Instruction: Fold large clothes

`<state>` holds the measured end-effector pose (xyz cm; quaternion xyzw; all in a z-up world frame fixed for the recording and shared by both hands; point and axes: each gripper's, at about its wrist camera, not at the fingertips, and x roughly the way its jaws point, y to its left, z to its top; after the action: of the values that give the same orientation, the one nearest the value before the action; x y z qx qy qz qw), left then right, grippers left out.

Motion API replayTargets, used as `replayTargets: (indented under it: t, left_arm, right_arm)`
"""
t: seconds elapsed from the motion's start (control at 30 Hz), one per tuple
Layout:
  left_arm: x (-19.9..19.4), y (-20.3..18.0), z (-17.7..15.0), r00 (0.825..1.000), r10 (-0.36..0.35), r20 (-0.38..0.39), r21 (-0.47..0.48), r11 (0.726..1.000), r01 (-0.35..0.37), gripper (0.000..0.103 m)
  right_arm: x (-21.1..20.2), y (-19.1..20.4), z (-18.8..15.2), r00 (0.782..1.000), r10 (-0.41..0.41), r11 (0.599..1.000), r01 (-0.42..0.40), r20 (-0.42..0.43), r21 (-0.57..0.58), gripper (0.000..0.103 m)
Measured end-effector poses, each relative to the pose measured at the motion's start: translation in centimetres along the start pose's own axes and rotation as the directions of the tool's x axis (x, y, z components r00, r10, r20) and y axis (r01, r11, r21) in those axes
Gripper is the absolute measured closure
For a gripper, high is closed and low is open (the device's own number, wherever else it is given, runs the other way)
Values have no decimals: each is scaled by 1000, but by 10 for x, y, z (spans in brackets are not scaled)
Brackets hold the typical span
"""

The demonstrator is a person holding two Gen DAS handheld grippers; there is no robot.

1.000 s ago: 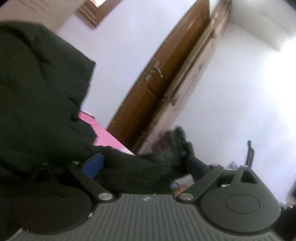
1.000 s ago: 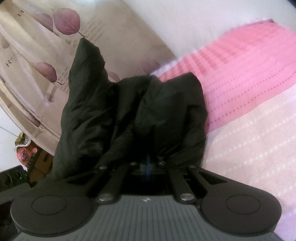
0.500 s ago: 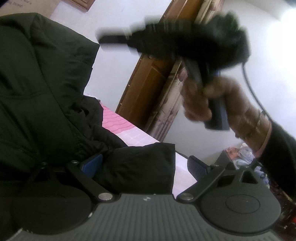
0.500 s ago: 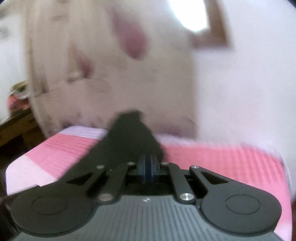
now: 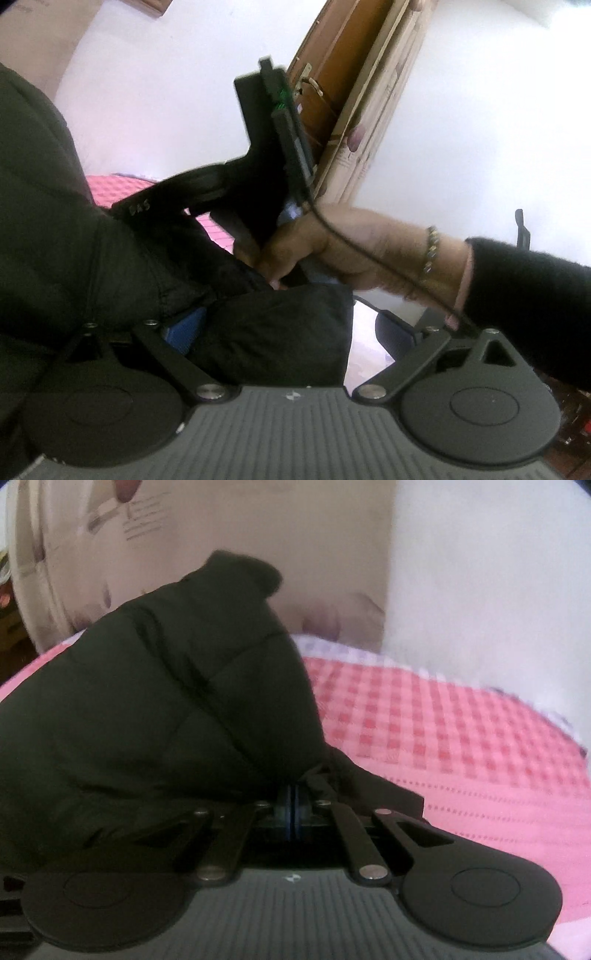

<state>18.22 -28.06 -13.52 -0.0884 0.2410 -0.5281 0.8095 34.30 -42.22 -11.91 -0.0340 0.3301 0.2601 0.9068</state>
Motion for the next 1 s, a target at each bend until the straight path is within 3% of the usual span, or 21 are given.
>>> replayTargets:
  t: [0.23,0.47,0.6,0.73,0.87,0.93,0.97,1.0]
  left_arm:
    - [-7,-8,1,998,57,-4,5,998,-57,9]
    - [-40,-37,22,974,226,-16,62,972,-225,3]
    - [-51,-54,37,925,380,-2,169,912,-374,0]
    - [-56,-57,46,879,477,0,205,860,-467,0]
    - [-63,-52,42,845,534,11,237,820,-521,0]
    - [-62,-49,45,837,548,12,241,810,-534,0]
    - [-63,-46,46,833,552,11,240,808,-539,0]
    - [-63,-43,47,828,560,11,238,803,-546,0]
  right_arm:
    - [-3,-5,-13,999,19,997,-21,43,68,103]
    - [-5,-14,-12,999,-6,991,0,47,134,103]
    - [-9,-10,-13,998,-40,987,33,40,156,102]
    - [-13,-6,-10,997,-75,985,70,25,159,101]
    - [-23,1,-7,992,-123,984,119,19,135,98]
    - [-32,6,-6,987,-156,981,152,29,117,85]
    - [-37,8,-6,982,-182,978,176,41,114,55]
    - [-45,10,-7,975,-213,971,205,59,120,15]
